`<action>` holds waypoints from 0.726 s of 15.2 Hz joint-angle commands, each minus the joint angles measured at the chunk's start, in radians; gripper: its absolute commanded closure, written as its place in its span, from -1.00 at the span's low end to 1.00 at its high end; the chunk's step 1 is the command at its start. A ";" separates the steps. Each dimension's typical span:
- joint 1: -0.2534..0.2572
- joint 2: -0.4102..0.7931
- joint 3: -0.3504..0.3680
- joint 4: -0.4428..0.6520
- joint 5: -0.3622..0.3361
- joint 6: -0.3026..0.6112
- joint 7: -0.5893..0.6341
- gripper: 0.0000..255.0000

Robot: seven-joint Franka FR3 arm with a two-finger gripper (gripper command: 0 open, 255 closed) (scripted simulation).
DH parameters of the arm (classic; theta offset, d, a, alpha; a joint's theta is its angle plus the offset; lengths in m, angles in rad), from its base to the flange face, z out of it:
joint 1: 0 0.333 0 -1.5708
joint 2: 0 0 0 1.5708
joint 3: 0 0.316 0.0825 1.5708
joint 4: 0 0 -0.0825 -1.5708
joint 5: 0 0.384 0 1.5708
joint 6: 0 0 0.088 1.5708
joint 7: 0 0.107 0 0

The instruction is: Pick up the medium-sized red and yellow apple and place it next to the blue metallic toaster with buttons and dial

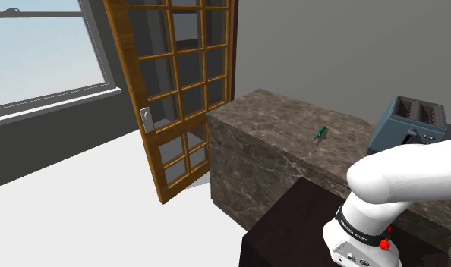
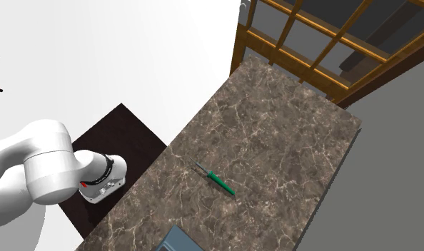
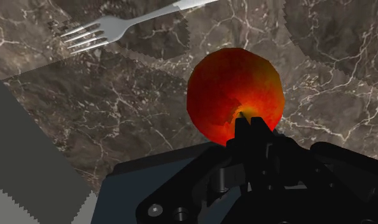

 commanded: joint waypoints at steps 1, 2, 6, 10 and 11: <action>-0.001 -0.005 -0.014 -0.024 -0.012 0.026 0.004 1.00; 0.002 -0.007 -0.023 -0.032 -0.017 0.037 0.005 1.00; 0.012 -0.013 -0.050 -0.054 -0.033 0.068 0.009 1.00; 0.012 -0.013 -0.050 -0.054 -0.033 0.068 0.009 1.00; 0.012 -0.013 -0.050 -0.054 -0.033 0.068 0.009 1.00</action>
